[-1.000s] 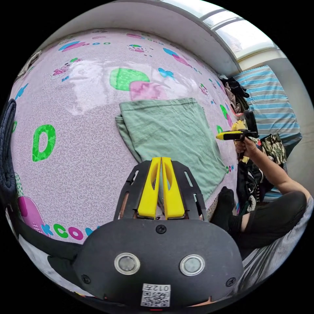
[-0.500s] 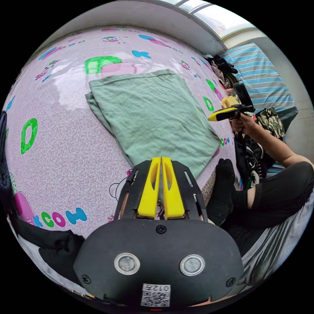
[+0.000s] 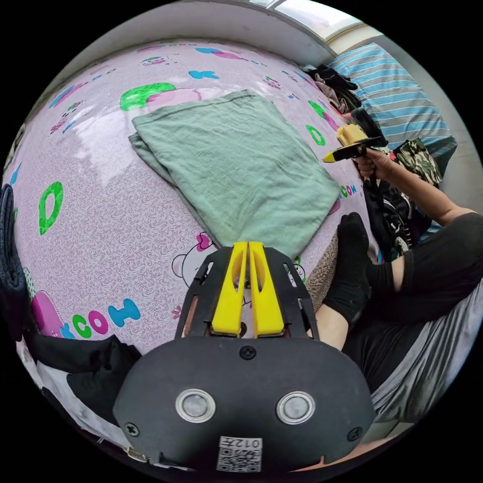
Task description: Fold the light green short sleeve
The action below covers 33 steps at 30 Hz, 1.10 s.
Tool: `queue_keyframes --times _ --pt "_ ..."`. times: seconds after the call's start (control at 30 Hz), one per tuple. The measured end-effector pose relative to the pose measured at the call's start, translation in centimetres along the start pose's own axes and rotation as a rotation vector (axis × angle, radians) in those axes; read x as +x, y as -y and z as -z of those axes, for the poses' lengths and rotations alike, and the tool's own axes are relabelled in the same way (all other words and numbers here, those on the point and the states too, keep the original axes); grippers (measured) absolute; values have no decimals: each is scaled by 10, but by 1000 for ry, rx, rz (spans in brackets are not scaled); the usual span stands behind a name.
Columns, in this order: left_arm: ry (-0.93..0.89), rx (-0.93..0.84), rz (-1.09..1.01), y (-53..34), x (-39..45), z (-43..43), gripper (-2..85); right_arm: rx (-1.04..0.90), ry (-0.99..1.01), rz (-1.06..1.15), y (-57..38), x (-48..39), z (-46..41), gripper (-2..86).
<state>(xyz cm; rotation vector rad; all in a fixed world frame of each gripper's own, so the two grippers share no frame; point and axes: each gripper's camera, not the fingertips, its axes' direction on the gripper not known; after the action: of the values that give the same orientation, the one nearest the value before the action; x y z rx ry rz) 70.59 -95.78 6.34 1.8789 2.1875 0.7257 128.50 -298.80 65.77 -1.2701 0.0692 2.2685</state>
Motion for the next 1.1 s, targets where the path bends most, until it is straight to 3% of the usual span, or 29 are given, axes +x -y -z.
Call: queue_keyframes --times 0.13,0.23,0.4,0.5,0.67,0.8,1.1 --pt "5 -88 -128 13 29 -12 6 -147 82 73 8 -37 -37 -8" --pt "91 -209 -170 18 33 -32 4 -257 -40 61 10 -33 -52 -9" --pt "47 -169 -153 14 13 -25 2 -174 47 -20 -8 1 -7 -9" --pt "67 -178 -143 16 12 -15 4 -150 -8 -5 -16 -16 14 -8" --pt "20 -177 -205 27 25 -11 4 -237 167 91 -8 -62 -15 -8" --pt "56 -243 -213 32 18 -20 1 -377 32 114 -9 -58 -47 -9" --pt "-14 -202 -171 33 -9 -3 3 -287 93 23 -12 -24 -16 -8"
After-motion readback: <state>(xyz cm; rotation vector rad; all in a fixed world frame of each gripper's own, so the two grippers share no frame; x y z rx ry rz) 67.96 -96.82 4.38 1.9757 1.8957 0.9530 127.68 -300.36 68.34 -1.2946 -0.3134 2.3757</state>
